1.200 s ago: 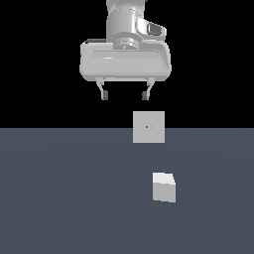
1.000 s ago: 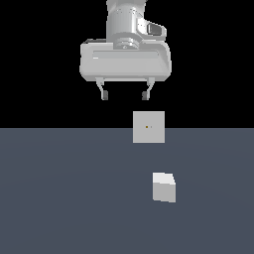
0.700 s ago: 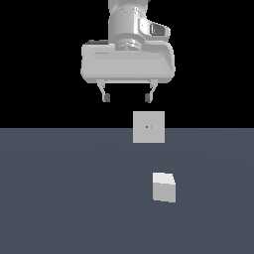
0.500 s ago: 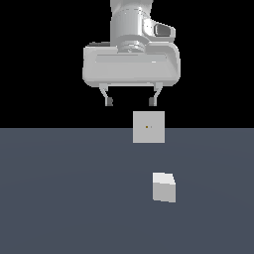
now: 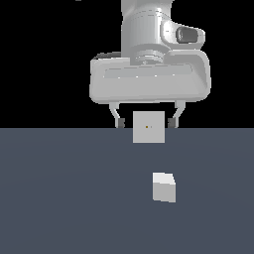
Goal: Plug the charger into the wall socket.
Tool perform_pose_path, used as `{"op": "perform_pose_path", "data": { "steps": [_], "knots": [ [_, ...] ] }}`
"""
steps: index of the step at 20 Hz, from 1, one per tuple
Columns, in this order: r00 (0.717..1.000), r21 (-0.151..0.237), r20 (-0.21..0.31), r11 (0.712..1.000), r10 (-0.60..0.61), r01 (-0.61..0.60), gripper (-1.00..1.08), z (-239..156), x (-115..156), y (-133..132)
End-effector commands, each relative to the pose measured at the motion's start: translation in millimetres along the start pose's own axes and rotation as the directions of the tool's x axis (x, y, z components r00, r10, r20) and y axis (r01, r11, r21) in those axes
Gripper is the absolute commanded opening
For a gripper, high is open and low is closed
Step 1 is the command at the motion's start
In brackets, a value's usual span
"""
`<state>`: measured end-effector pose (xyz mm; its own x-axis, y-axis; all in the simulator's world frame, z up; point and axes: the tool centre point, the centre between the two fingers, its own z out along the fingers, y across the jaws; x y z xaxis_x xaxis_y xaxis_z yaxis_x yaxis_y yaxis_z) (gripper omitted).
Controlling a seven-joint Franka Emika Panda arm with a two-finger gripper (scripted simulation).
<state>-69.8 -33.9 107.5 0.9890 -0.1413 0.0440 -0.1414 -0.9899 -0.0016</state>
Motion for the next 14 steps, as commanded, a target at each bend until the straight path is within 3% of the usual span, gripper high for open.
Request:
{"op": "perform_pose_path", "data": {
  "steps": [1,14],
  "knots": [
    [1.0,-0.002,-0.008,1.0,0.025,-0.025,1.0,11.4,-11.1,7.7],
    [0.996,-0.006,-0.027,0.996,0.088,-0.088,1.0,42.9,-38.4,25.7]
  ]
}}
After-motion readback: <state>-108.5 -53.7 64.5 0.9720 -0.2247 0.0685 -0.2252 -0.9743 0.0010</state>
